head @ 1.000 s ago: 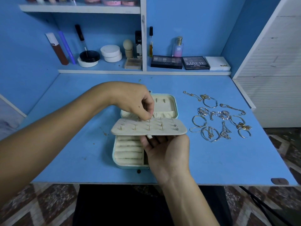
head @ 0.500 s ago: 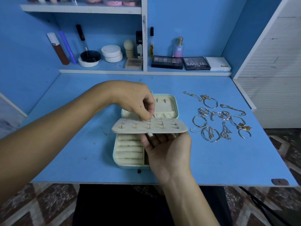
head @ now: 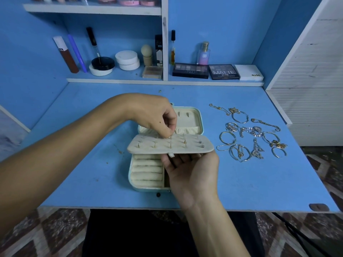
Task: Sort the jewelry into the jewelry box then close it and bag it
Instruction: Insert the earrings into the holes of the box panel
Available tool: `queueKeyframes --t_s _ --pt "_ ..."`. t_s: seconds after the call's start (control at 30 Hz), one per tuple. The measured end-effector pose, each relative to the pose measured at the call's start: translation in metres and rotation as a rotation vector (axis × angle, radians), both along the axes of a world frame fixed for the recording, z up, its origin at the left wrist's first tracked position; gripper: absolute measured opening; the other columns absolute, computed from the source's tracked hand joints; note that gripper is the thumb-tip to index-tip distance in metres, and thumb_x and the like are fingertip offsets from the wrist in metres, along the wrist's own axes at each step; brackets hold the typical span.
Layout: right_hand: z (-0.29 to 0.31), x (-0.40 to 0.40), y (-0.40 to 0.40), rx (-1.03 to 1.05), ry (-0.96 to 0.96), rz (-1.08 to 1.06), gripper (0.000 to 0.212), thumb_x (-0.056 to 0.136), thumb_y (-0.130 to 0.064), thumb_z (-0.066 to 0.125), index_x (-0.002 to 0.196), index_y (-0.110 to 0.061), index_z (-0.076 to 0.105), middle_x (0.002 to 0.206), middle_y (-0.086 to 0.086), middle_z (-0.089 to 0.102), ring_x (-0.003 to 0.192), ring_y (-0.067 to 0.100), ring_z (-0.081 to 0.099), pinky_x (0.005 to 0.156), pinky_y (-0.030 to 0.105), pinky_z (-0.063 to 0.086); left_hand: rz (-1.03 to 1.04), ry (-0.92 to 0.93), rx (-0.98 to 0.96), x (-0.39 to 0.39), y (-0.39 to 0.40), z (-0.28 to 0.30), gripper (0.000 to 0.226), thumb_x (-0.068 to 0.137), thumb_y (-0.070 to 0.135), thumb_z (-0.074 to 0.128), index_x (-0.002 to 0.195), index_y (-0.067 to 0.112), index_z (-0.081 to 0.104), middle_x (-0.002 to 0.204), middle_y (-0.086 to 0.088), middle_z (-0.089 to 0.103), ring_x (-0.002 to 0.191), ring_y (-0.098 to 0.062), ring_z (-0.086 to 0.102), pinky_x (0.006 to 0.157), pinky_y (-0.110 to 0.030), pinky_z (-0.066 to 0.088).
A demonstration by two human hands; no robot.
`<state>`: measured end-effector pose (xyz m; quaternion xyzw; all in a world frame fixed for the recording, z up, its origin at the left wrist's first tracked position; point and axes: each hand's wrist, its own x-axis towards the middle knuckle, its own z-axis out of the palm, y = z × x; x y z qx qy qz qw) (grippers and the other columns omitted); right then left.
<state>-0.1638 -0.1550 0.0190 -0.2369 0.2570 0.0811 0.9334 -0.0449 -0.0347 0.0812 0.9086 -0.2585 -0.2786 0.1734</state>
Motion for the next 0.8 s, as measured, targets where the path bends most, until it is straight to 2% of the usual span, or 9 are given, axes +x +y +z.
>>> queueKeyframes --t_s 0.13,0.3,0.4,0.5,0.63,0.8 --pt "0.000 0.000 0.001 0.023 -0.006 -0.013 0.042 0.102 -0.038 0.040 0.110 -0.009 0.069 0.093 0.011 0.075 0.086 0.027 0.071 0.092 0.047 0.056 0.020 -0.028 -0.033 -0.001 0.008 -0.002 0.006 0.085 0.025 0.073 0.082 0.030 0.072 0.074 0.017 0.070 0.070 0.005 0.061 0.068 -0.013 0.045" --pt "-0.001 0.001 0.001 0.019 -0.016 -0.006 0.042 0.101 -0.037 0.043 0.117 -0.007 0.068 0.096 0.012 0.075 0.091 0.028 0.071 0.098 0.051 0.052 0.073 -0.082 -0.237 -0.011 0.027 -0.002 0.001 0.089 0.029 0.072 0.089 0.030 0.072 0.086 0.018 0.071 0.081 0.002 0.064 0.071 -0.012 0.045" --pt "-0.001 0.002 0.000 0.010 -0.019 0.004 0.041 0.100 -0.036 0.042 0.115 -0.008 0.069 0.098 0.012 0.075 0.089 0.026 0.072 0.095 0.047 0.054 0.057 -0.060 -0.364 -0.023 0.037 0.003 0.026 0.076 0.050 0.080 0.090 0.030 0.071 0.095 0.011 0.070 0.093 -0.005 0.064 0.080 -0.021 0.050" --pt "-0.001 0.002 0.001 0.005 -0.018 0.014 0.045 0.100 -0.037 0.042 0.119 -0.006 0.068 0.105 0.014 0.075 0.091 0.027 0.072 0.094 0.046 0.055 0.027 -0.057 -0.347 -0.032 0.044 0.006 0.046 0.056 0.068 0.080 0.088 0.037 0.065 0.104 0.013 0.063 0.105 -0.019 0.059 0.090 -0.039 0.049" --pt "0.002 0.001 0.001 0.007 -0.019 0.016 0.047 0.099 -0.035 0.043 0.125 -0.002 0.064 0.110 0.016 0.074 0.103 0.032 0.071 0.098 0.050 0.052 -0.012 -0.059 -0.305 -0.038 0.045 0.007 0.051 0.050 0.067 0.081 0.087 0.040 0.060 0.105 0.016 0.060 0.105 -0.011 0.055 0.084 -0.030 0.041" --pt "0.003 0.000 0.002 0.004 -0.004 0.012 0.041 0.098 -0.036 0.044 0.115 -0.007 0.067 0.100 0.014 0.074 0.094 0.030 0.071 0.095 0.047 0.055 -0.001 -0.090 -0.263 -0.041 0.045 0.007 0.055 0.052 0.070 0.080 0.093 0.040 0.060 0.109 0.015 0.059 0.106 -0.015 0.056 0.088 -0.038 0.046"
